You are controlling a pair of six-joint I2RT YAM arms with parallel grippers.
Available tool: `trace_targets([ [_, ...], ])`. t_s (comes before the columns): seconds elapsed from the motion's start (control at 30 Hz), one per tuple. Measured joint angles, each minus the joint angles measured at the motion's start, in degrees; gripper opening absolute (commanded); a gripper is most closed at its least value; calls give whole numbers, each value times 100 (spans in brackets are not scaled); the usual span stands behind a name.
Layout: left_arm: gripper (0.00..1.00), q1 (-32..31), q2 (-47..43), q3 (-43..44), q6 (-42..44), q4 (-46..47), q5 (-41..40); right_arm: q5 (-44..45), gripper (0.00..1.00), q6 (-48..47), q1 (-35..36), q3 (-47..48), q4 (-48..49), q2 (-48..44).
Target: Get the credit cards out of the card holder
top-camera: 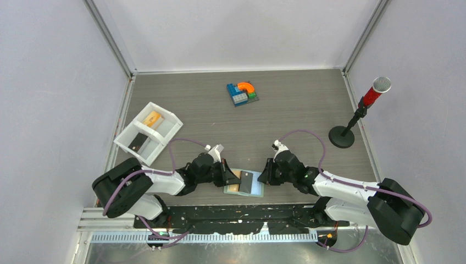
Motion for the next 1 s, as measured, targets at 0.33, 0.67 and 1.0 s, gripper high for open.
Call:
trace_targets([
  [0.33,3,59,-592,31,201,-916,-138,28,19,-186,-136,122,-103,195],
  [0.67,4,59,-721,149,302,-1193,-127,2,19,-234,-146,136,-114,201],
  [1.0,0,63,-719,170,297,-1270,-79,-52,20,-247,-157,162,-404,22],
])
